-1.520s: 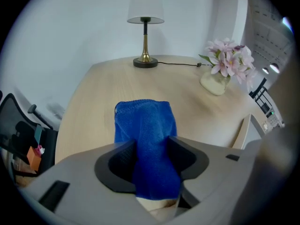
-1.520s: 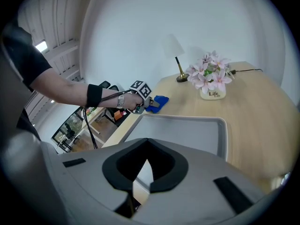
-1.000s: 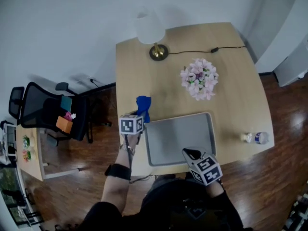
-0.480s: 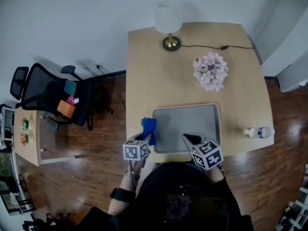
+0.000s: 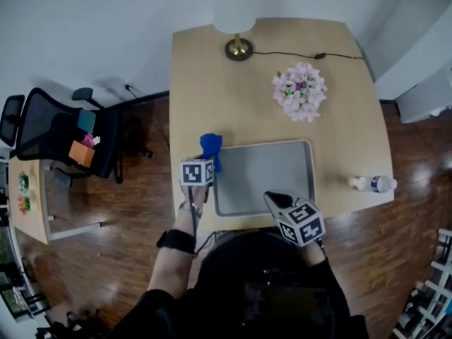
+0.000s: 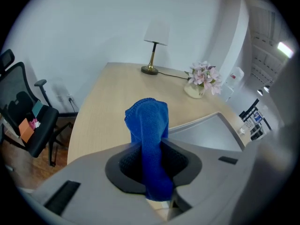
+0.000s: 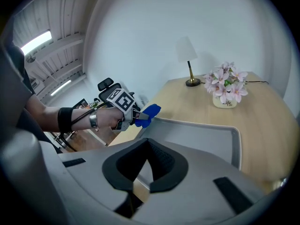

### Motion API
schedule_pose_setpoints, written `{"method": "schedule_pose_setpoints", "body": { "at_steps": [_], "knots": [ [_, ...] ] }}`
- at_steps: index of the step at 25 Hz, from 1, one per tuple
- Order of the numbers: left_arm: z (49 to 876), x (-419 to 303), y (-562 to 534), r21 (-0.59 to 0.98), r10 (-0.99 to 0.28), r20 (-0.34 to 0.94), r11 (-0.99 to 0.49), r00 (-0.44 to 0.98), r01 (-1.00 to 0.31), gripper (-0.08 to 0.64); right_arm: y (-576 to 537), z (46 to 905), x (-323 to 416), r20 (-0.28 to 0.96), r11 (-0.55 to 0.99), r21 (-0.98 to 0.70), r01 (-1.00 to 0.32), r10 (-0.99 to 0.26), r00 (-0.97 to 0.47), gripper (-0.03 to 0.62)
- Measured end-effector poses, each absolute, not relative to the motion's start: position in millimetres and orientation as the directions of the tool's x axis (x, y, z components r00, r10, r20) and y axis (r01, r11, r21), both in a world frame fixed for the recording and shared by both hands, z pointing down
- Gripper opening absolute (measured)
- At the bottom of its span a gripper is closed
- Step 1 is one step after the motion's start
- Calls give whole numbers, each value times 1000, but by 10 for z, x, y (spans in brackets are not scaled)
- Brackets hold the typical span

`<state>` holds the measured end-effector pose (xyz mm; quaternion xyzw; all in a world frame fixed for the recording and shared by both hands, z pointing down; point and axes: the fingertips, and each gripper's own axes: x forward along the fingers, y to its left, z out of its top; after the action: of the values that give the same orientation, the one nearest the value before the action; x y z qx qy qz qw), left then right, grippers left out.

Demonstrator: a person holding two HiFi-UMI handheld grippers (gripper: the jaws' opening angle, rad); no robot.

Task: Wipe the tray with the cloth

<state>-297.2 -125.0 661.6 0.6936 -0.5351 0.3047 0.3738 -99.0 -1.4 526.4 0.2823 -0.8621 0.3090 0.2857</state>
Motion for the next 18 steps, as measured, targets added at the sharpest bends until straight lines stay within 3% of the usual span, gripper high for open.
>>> {"method": "schedule_pose_setpoints", "body": {
  "at_steps": [9, 18],
  "knots": [
    [6736, -2980, -1254, 184, -502, 835, -134, 227, -974, 92, 18, 5329, -847, 681, 622, -381, -684, -312, -663, -2],
    [6779, -2862, -521, 207, -465, 847, -156, 256, -966, 92, 53, 5313, -941, 671, 645, -381, -663, -301, -678, -2]
  ]
}}
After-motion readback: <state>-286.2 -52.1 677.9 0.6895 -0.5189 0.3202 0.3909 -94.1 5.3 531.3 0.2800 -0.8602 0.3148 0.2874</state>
